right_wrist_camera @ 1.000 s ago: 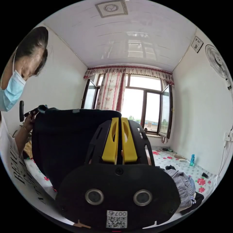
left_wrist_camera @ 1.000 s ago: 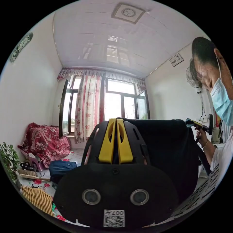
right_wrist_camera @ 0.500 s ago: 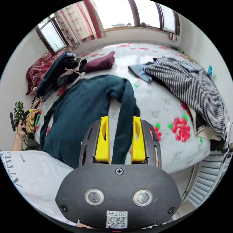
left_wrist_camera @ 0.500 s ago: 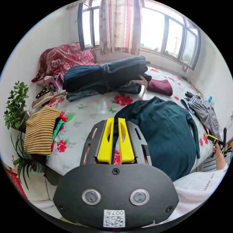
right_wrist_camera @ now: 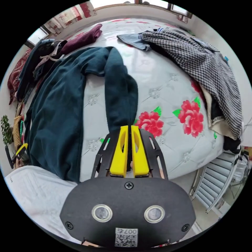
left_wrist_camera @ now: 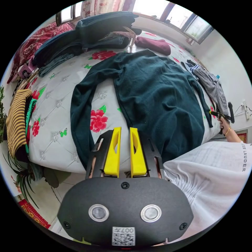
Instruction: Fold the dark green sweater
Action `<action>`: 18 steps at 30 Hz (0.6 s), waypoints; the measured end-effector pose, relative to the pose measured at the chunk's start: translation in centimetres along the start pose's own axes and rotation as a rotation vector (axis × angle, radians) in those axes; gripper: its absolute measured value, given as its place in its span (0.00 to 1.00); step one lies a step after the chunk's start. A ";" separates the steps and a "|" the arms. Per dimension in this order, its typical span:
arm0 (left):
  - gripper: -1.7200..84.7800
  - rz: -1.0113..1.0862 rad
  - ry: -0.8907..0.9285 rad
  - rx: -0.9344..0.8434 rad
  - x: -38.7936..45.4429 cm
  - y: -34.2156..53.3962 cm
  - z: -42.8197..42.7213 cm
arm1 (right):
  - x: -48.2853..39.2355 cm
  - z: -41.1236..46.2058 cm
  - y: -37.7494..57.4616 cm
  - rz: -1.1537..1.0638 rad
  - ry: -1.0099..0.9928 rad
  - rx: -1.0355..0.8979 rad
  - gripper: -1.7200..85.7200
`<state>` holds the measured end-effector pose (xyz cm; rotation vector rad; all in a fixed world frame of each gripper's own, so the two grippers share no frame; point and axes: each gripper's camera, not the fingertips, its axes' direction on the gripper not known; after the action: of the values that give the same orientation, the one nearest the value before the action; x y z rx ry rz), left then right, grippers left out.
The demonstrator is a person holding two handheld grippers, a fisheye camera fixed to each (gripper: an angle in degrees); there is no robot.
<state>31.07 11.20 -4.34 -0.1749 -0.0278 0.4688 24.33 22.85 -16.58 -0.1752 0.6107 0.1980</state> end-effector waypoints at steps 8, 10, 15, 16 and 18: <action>0.12 -0.014 0.055 -0.013 -0.4 1.6 -0.7 | 4.4 -6.0 2.3 -0.014 -0.202 0.196 0.06; 0.13 -0.008 0.078 -0.012 0.0 2.0 -0.9 | -0.1 -5.1 4.7 -0.172 -0.363 0.148 0.07; 0.17 0.063 0.193 -0.029 2.6 1.7 0.2 | -13.3 -0.5 12.3 -0.425 -0.544 -0.067 0.11; 0.18 0.086 0.216 -0.056 3.5 1.3 0.8 | -14.1 0.0 12.8 -0.419 -0.554 -0.090 0.11; 0.19 0.112 0.176 -0.097 4.8 0.7 2.0 | -16.8 2.0 13.9 -0.401 -0.564 -0.157 0.11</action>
<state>34.90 14.35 -2.56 -0.3132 0.1320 0.5630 8.73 34.56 -6.65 -0.3731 -0.0088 -0.0953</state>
